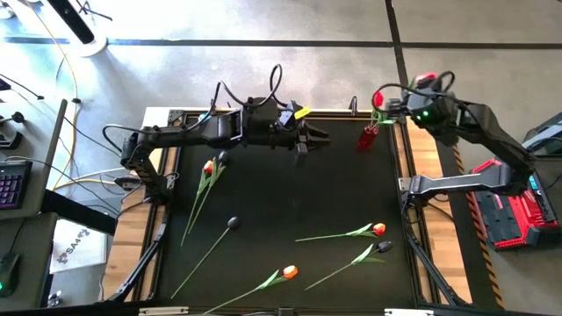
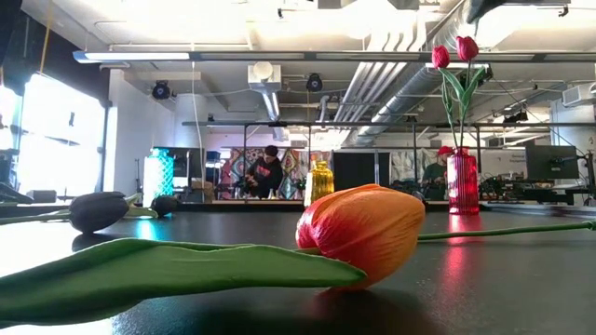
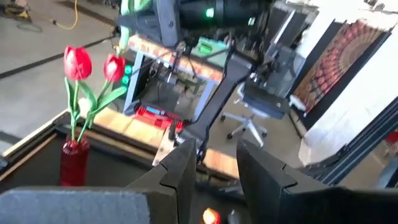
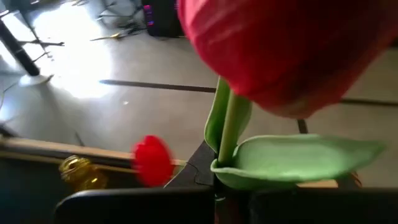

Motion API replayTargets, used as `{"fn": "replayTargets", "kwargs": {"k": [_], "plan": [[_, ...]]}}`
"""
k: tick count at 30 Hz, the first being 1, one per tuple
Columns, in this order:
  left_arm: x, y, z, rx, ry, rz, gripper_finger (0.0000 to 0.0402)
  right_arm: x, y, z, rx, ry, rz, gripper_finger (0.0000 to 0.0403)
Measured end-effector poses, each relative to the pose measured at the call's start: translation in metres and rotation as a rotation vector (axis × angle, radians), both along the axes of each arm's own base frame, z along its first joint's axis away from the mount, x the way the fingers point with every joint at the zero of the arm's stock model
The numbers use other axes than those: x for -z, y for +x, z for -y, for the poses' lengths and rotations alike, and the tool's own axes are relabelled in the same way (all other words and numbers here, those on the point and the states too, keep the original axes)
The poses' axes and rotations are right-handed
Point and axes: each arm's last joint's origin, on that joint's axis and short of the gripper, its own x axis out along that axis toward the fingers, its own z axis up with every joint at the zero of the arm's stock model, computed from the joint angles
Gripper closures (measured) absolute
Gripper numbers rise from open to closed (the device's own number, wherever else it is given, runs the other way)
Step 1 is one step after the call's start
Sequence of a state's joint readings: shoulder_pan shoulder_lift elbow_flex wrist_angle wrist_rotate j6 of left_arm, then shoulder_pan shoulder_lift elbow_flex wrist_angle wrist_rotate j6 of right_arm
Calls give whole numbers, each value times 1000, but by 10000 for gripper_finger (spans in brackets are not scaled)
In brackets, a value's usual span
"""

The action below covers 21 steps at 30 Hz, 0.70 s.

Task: Sort flowers into vase by color
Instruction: Put the red flower into the red vase

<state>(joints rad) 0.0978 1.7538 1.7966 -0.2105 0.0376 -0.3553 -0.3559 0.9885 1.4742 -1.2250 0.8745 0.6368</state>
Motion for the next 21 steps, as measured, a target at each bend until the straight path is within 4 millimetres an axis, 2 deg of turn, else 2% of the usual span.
{"fn": "replayTargets", "kwargs": {"k": [5, 12, 21], "plan": [[6, -1, 1, 8, 1, -65, 296, 1, 12, 10, 8, -16, -44, 403], [8, -2, 1, 10, 0, -84, 296, 11, 23, 30, 50, 65, -67, 403], [8, -2, 1, 13, 16, -85, 296, 15, 29, 36, 99, 77, -60, 403]]}}
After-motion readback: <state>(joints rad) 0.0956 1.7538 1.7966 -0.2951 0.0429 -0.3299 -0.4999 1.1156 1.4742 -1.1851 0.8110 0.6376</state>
